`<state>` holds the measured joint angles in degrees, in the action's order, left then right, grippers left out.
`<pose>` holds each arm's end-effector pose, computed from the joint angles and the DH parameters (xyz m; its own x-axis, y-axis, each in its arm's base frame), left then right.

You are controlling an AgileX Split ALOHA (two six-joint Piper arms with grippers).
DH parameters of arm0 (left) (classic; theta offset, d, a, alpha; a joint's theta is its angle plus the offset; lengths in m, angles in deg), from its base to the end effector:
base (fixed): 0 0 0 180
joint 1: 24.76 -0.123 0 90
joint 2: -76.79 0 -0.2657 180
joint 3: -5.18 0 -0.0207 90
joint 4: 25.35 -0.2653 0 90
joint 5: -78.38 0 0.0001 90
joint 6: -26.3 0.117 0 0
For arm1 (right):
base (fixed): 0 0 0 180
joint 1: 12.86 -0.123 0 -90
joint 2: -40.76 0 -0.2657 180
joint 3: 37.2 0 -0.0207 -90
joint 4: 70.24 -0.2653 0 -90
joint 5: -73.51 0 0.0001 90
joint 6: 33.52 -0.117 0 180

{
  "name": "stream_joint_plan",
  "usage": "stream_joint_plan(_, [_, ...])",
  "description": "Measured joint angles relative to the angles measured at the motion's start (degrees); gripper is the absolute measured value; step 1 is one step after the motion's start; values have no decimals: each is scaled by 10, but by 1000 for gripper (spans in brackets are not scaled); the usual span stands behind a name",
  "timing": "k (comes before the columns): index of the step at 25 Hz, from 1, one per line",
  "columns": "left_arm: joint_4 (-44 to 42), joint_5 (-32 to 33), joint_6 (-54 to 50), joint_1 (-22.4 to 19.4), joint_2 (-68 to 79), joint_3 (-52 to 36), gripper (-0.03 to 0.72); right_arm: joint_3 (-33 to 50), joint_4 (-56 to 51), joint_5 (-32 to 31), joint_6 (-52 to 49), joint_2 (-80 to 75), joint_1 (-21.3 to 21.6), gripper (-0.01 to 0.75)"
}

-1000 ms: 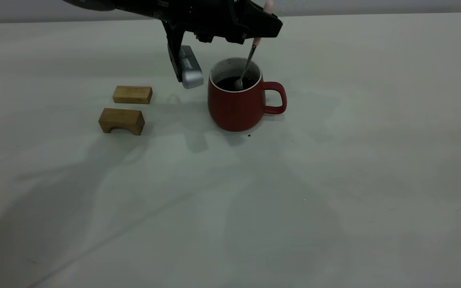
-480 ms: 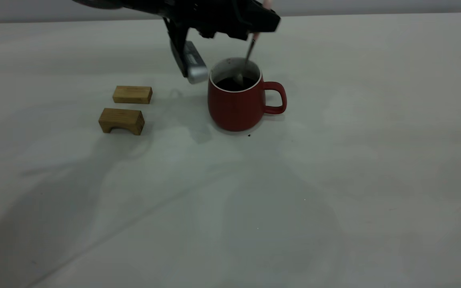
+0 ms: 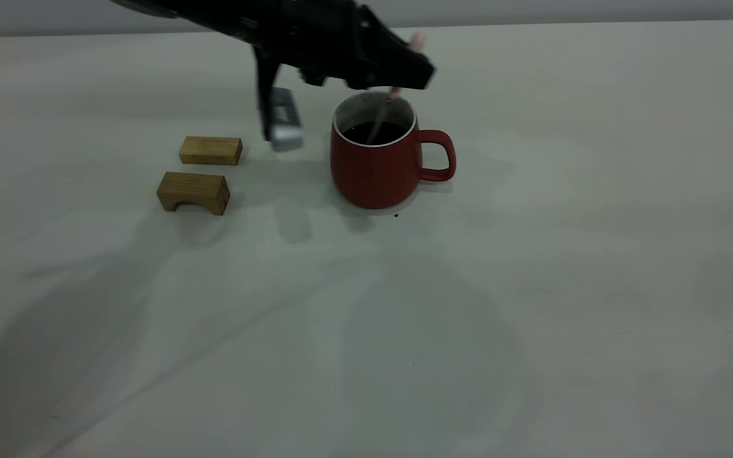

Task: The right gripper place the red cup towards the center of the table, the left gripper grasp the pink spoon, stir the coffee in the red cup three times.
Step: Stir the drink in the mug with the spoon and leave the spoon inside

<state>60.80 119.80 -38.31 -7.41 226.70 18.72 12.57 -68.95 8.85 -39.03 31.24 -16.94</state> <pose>0.4396 -0.2183 0.0114 0.3072 -0.4956 0.8124 -0.9136 -0.3925 0.1060 0.0525 0.0014 0.2548 -0.5596 0.0467 -0.8275 -0.0060 0.9982 0.0604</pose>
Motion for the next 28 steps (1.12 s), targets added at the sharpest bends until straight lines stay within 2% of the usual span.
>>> stream_joint_plan(5, [52, -21, 23, -13, -1, 0, 135, 0, 0, 0, 0, 0, 0, 587])
stream_joint_plan(10, [126, -26, 103, 3, 8, 4, 135, 0, 0, 0, 0, 0, 0, 587])
stream_joint_plan(13, [126, -22, 114, 17, 13, 4, 135, 0, 0, 0, 0, 0, 0, 587])
stream_joint_plan(17, [115, 16, 113, 21, 14, 4, 135, 0, 0, 0, 0, 0, 0, 587])
stream_joint_plan(24, [22, 39, 34, -12, 14, 4, 135, 0, 0, 0, 0, 0, 0, 587])
stream_joint_plan(28, [29, 30, 14, -24, 14, 4, 135, 0, 0, 0, 0, 0, 0, 587])
